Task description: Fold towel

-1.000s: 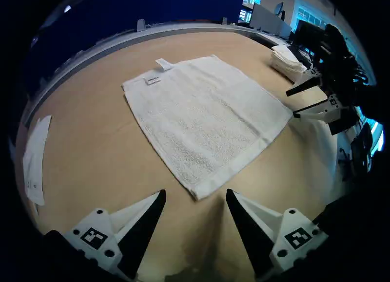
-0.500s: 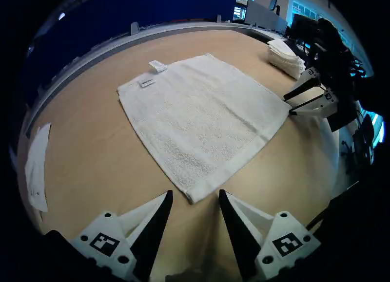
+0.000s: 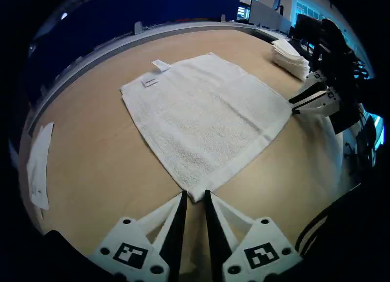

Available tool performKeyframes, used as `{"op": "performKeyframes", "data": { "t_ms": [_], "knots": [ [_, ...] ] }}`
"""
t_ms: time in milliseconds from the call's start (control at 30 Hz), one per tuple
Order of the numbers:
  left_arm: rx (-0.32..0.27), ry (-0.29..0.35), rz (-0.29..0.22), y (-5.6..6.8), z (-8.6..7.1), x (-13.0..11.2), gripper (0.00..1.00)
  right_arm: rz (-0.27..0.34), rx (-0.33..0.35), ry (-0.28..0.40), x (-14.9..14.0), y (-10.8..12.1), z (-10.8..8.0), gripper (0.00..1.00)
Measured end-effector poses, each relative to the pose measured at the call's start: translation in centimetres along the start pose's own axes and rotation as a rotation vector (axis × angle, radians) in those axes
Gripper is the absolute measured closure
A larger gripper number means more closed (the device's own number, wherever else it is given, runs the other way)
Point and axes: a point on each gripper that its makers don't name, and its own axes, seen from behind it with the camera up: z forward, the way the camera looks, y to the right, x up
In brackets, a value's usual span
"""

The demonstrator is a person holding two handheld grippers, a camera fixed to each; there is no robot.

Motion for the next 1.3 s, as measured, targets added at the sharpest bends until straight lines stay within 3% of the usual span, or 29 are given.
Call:
{"op": "performKeyframes", "data": {
  "t_ms": [67,133,367,700,900,1300],
  "knots": [
    [0.011,0.001,-0.003,-0.2,0.1,0.1,0.88,0.001,0.002,0.002,0.0,-0.1,0.0,0.73],
    [0.014,0.003,-0.007,-0.3,0.1,0.1,0.9,0.002,0.001,0.007,0.2,-0.2,0.1,0.78],
    [0.022,0.016,-0.011,-0.2,0.4,0.2,0.92,0.006,-0.003,0.022,0.9,-0.3,-0.2,0.89],
    [0.016,0.046,-0.061,0.0,-0.3,1.5,0.93,0.011,-0.011,0.042,1.9,0.2,-0.9,0.9],
    [0.024,0.059,-0.068,0.1,-1.4,2.3,0.93,0.007,-0.012,0.07,3.2,0.4,-2.2,0.9],
    [0.027,0.082,-0.117,0.7,-5.1,3.6,0.93,-0.025,-0.003,0.109,5.6,-0.3,-6.5,0.9]
  ]
}}
